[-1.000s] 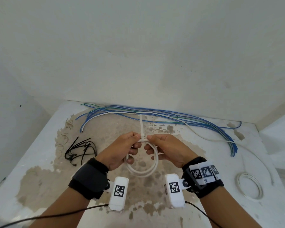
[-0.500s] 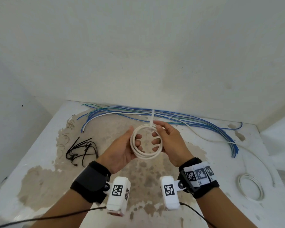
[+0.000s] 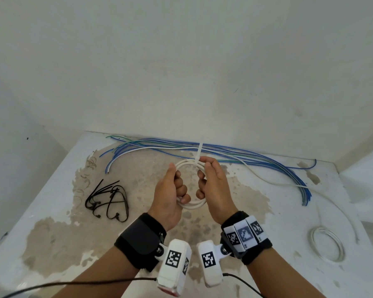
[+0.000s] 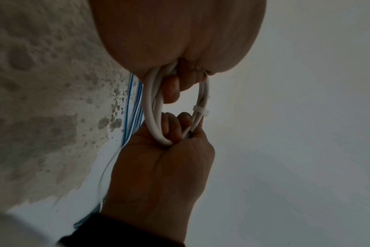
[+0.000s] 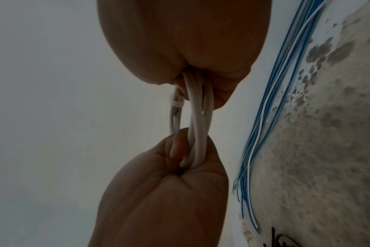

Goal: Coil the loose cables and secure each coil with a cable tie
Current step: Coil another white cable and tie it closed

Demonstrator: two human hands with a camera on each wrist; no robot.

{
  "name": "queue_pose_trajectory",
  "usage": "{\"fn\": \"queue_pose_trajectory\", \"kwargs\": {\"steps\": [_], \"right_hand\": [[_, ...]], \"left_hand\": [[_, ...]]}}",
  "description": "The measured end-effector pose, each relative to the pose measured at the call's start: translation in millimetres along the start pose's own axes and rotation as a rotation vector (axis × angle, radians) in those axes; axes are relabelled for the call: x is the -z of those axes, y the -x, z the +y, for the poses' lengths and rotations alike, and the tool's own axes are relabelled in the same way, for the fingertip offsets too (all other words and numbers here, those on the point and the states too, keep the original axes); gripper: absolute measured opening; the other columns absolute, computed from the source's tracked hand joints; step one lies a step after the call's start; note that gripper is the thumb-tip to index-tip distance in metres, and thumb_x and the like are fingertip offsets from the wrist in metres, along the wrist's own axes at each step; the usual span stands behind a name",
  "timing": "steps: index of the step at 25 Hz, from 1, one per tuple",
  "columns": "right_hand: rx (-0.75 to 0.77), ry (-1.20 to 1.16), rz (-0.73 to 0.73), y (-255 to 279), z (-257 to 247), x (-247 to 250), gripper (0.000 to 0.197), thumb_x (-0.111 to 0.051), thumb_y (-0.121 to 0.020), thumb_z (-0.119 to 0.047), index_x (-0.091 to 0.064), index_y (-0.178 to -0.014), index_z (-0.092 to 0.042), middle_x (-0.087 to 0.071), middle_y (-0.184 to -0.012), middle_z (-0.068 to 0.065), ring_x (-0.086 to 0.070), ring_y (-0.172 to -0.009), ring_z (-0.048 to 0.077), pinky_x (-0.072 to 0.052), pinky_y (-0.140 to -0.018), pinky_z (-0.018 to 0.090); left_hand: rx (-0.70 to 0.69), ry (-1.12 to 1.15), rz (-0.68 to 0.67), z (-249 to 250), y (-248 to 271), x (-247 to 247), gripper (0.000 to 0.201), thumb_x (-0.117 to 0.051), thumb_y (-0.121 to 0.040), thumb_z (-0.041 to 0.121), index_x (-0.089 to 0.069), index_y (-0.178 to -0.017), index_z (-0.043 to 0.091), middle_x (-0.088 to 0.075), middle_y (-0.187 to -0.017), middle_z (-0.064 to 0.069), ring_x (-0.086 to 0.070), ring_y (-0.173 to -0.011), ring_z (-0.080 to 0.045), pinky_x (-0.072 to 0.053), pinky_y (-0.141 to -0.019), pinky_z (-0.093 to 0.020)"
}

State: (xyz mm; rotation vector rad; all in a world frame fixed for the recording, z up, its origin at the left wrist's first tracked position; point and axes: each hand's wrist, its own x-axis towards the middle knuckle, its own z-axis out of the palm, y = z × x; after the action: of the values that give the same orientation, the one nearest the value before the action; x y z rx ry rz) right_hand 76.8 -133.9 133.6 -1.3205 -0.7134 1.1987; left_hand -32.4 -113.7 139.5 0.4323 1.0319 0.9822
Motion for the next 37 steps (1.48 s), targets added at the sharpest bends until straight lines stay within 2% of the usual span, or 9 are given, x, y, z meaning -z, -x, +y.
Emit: {"fn": "queue_pose_trajectory", "kwargs": {"steps": [3, 7, 11, 14, 18, 23, 28, 33, 37], "right_hand": [[0.002, 0.024, 0.014, -0.3, -2.1, 1.0, 0.026, -0.040, -0.109, -0.039, -0.063, -0.107, -0.027, -0.036, -0.069, -0.004, -0.027, -0.050, 0.007, -0.025, -0.046, 0.025], [-0.014, 0.026, 0.033, -3.3, -5.5, 5.4, 0.021, -0.046, -0.108, -0.029, -0.065, -0.097, -0.028, -0.035, -0.065, -0.006, -0.026, -0.047, 0.006, -0.024, -0.043, 0.022], [-0.051, 0.058, -0.030, -2.4, -9.4, 11.0, 0.024, -0.044, -0.108, -0.027, -0.066, -0.098, -0.026, -0.040, -0.063, -0.007, -0.027, -0.047, 0.007, -0.024, -0.042, 0.022], [-0.067, 0.094, -0.066, 2.2, -6.3, 9.1, 0.027, -0.038, -0.110, -0.029, -0.064, -0.105, -0.023, -0.044, -0.066, -0.004, -0.032, -0.048, 0.007, -0.026, -0.044, 0.022], [-0.055, 0.142, -0.082, 4.6, -6.0, 7.8, 0.028, -0.036, -0.110, -0.028, -0.063, -0.105, -0.024, -0.044, -0.066, -0.006, -0.033, -0.050, 0.006, -0.027, -0.045, 0.023], [0.007, 0.229, -0.098, 9.4, -6.9, 4.6, 0.025, -0.036, -0.110, -0.028, -0.060, -0.107, -0.022, -0.046, -0.059, -0.014, -0.036, -0.051, 0.005, -0.028, -0.044, 0.023], [0.022, 0.254, -0.116, 14.0, -14.4, 2.6, 0.026, -0.035, -0.111, -0.026, -0.057, -0.114, -0.014, -0.058, -0.059, -0.027, -0.054, -0.054, -0.008, -0.030, -0.043, 0.020], [-0.025, 0.183, -0.153, 11.3, -10.3, 6.2, 0.027, -0.035, -0.111, -0.029, -0.059, -0.112, -0.017, -0.052, -0.062, -0.015, -0.036, -0.050, 0.004, -0.030, -0.045, 0.022], [-0.110, 0.239, -0.224, 12.4, -19.1, 13.4, 0.049, -0.028, -0.107, -0.054, -0.067, -0.111, -0.025, -0.062, -0.079, 0.005, -0.057, -0.062, 0.011, -0.051, -0.054, 0.030]], "left_hand": [[-0.006, -0.028, -0.043, -1.8, 0.0, -0.4, 0.038, -0.044, -0.104, 0.044, -0.043, -0.073, 0.022, -0.020, -0.055, 0.008, -0.019, -0.043, -0.007, -0.025, -0.038, -0.021], [0.129, -0.023, -0.173, 3.0, -3.0, 6.7, 0.046, -0.040, -0.103, 0.050, -0.047, -0.071, 0.018, -0.033, -0.054, 0.003, -0.034, -0.045, -0.011, -0.043, -0.051, -0.028], [0.003, -0.449, -0.217, 19.6, -13.4, 13.5, 0.058, -0.040, -0.099, 0.061, -0.068, -0.103, 0.011, -0.068, -0.085, -0.009, -0.064, -0.070, -0.022, -0.052, -0.071, -0.037], [-0.131, -0.683, -0.277, 30.7, -12.7, 8.0, 0.039, -0.049, -0.099, 0.054, -0.067, -0.110, 0.020, -0.071, -0.093, -0.002, -0.065, -0.070, -0.016, -0.053, -0.059, -0.032], [-0.201, -0.707, -0.251, 27.2, -12.1, 9.7, 0.020, -0.063, -0.097, 0.039, -0.068, -0.100, 0.019, -0.068, -0.086, 0.000, -0.049, -0.056, -0.009, -0.037, -0.044, -0.024], [-0.270, -0.701, -0.184, 22.4, -10.8, 8.7, 0.024, -0.066, -0.094, 0.042, -0.070, -0.095, 0.018, -0.070, -0.081, 0.002, -0.038, -0.044, -0.004, -0.031, -0.041, -0.022], [-0.296, -0.675, -0.151, 17.0, -8.1, 9.5, 0.025, -0.064, -0.096, 0.040, -0.071, -0.099, 0.017, -0.073, -0.083, 0.000, -0.044, -0.054, -0.011, -0.033, -0.041, -0.022], [-0.227, -0.664, -0.157, 18.9, -6.5, 9.9, 0.029, -0.063, -0.096, 0.043, -0.067, -0.098, 0.015, -0.071, -0.083, 0.003, -0.047, -0.057, -0.010, -0.029, -0.042, -0.022], [-0.179, -0.663, -0.166, 20.5, -6.4, 12.9, 0.030, -0.065, -0.094, 0.044, -0.063, -0.089, 0.015, -0.067, -0.081, 0.002, -0.041, -0.051, -0.009, -0.022, -0.044, -0.021]]}}
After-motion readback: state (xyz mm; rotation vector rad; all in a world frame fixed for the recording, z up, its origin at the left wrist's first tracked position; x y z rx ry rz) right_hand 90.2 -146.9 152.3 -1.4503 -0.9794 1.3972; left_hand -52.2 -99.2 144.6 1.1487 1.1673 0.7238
